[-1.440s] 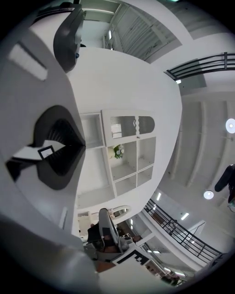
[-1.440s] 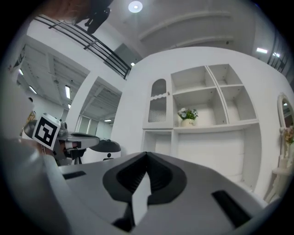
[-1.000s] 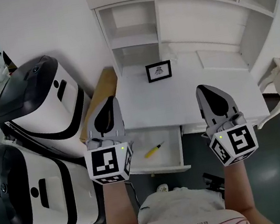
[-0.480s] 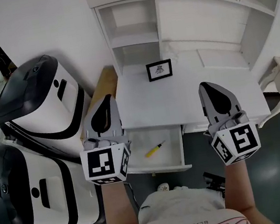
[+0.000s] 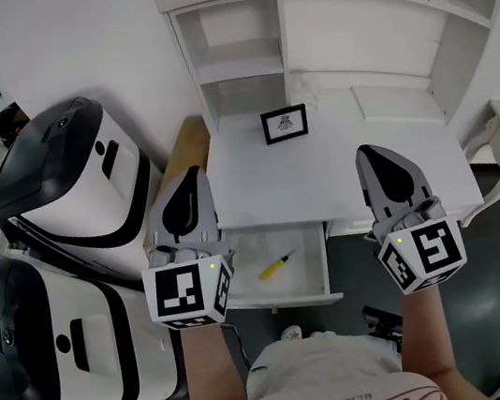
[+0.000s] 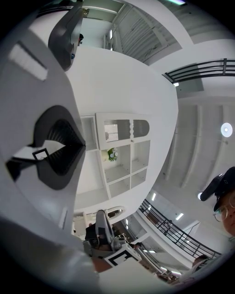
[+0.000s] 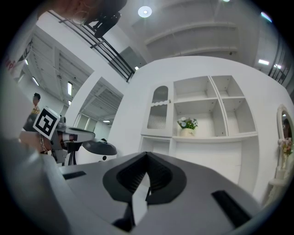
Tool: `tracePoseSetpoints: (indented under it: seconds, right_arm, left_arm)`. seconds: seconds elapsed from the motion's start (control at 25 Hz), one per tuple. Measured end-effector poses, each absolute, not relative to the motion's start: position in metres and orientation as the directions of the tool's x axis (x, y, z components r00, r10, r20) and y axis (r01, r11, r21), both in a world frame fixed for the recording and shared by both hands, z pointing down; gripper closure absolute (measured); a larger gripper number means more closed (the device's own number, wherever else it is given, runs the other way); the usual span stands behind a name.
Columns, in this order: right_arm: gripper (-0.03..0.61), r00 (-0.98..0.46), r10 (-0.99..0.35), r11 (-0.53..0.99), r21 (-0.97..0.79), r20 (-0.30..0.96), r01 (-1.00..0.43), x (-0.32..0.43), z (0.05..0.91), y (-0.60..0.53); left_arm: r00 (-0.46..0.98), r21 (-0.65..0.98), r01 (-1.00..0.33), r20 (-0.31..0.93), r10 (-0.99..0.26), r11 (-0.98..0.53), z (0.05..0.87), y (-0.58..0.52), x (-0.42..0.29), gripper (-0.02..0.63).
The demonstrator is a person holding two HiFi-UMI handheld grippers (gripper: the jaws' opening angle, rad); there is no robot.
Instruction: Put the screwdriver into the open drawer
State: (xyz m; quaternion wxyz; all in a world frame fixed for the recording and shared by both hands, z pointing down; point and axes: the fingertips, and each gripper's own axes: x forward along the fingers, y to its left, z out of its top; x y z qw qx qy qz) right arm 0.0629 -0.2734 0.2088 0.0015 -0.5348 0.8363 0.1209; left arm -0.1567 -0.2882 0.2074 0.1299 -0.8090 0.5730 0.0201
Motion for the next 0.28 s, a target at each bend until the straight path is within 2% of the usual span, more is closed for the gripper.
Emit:
tracePoseSetpoints:
  seconds: [0.28]
  right_arm:
    - [0.574, -0.427, -0.895, 0.398, 0.199, -0.132, -0.895, 0.0622, 0.2099, -0.2711]
  left_arm:
    - [0.339, -0.182, -0.934, -0.186, -0.922, -0.307, 0.2064, -0.2852, -0.1581, 0.603]
